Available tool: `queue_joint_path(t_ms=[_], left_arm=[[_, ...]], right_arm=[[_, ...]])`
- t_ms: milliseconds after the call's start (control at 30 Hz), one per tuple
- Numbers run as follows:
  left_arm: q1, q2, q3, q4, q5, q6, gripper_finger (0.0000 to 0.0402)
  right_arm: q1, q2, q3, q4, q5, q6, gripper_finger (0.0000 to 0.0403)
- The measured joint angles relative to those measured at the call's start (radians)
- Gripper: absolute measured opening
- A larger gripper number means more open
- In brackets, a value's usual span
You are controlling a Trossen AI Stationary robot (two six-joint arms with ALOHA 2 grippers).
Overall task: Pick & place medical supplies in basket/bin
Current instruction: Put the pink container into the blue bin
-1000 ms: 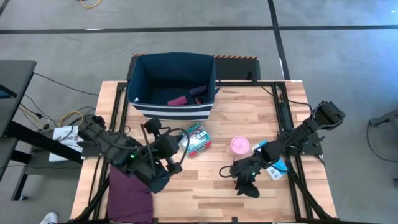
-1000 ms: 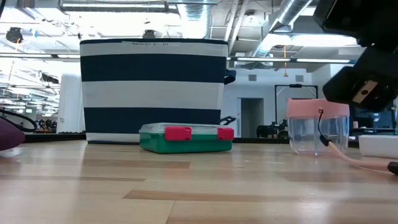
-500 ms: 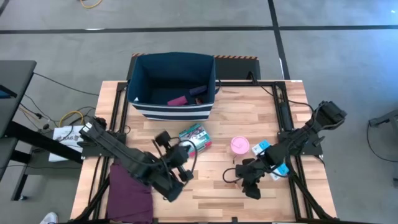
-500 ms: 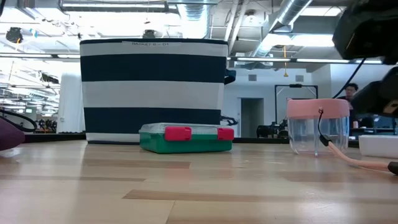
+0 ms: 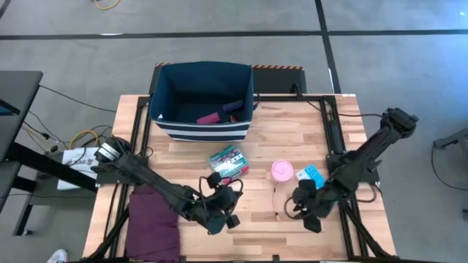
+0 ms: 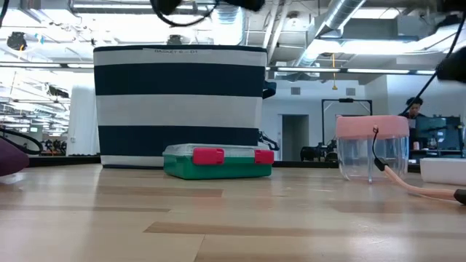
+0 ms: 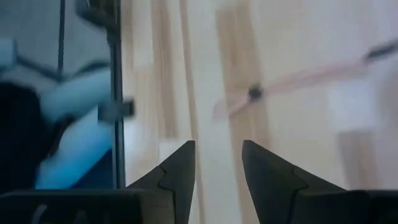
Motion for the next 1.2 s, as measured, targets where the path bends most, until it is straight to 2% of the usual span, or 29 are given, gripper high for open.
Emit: queue_joint_path(t_ms=[100,200,333,500,733,900,967,1100,1200], left_arm=[[0.021,0.000,-0.029,0.010,0.058,0.027,0.0000],[0.036,0.000,-0.052,0.014,0.108,0.016,0.0003],[0.041,0.000,-0.058,0.016,0.135,0.015,0.0023],[0.042,0.000,-0.058,0.041,0.116,0.036,0.0053],[0.042,0.000,-0.058,0.027,0.135,0.015,0.0072],[0.042,0.000,-0.058,0.028,0.135,0.016,0.0074],[0.042,0.000,-0.058,0.028,0.135,0.015,0.0074],[0.040,0.000,-0.058,0.027,0.135,0.012,0.0074],[0.038,0.000,-0.058,0.027,0.143,0.013,0.0074]], right_arm=[[0.063,-0.035,0.000,-0.003,0.195,-0.004,0.0128],[0.114,-0.032,0.000,0.000,0.271,0.000,0.0128],[0.131,0.022,0.000,0.059,0.268,-0.049,0.0130],[0.075,0.117,0.000,0.182,0.318,-0.151,0.0127],[0.013,0.203,0.000,0.178,0.188,-0.153,0.0144],[-0.004,0.220,0.000,0.160,0.200,-0.142,0.0178],[-0.024,0.234,0.000,0.150,0.263,-0.093,0.0191],[-0.058,0.274,0.001,0.141,0.453,0.146,0.0207],[-0.069,0.321,0.000,0.142,0.468,0.261,0.0209]])
